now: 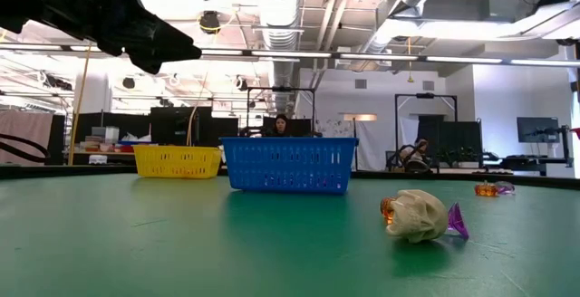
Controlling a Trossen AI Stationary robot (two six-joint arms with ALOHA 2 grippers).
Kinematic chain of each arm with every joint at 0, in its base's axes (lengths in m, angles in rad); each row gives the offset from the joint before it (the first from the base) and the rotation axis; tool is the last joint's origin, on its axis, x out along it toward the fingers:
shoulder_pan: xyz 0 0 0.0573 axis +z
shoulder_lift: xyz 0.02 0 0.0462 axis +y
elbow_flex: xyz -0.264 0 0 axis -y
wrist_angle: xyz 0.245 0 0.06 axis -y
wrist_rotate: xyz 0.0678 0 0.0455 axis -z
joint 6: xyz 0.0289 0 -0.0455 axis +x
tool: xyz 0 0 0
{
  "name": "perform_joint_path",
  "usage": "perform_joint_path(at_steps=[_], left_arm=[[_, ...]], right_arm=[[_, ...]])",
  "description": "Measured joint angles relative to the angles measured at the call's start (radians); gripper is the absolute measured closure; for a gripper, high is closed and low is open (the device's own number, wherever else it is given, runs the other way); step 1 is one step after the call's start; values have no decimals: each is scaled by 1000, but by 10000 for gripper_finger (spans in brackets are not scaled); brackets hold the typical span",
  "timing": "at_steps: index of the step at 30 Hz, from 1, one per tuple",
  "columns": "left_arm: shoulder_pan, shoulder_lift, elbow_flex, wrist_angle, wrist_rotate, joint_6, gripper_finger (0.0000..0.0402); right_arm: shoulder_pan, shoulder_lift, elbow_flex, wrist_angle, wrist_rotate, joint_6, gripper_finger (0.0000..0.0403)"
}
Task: Sort Halloween decoration
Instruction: Put the skull toy into the red bin, then put the witch hat toy into the blue bin
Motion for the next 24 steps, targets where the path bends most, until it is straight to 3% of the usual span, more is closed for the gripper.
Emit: perform_joint_path(at_steps=[5,10,17,24], left_arm=[[0,0,0,0,0,0,274],[0,0,0,0,0,0,274],[0,0,0,0,1,-15,274],[0,0,0,-1,1,-28,274]], right_arm=[[-14,0,-12,-15,24,-67,212],[-85,0,-56,-109,84,-69,208],[-308,0,-176,-126,80,-78,227],[-558,0,-294,-55,-5,-319,236]])
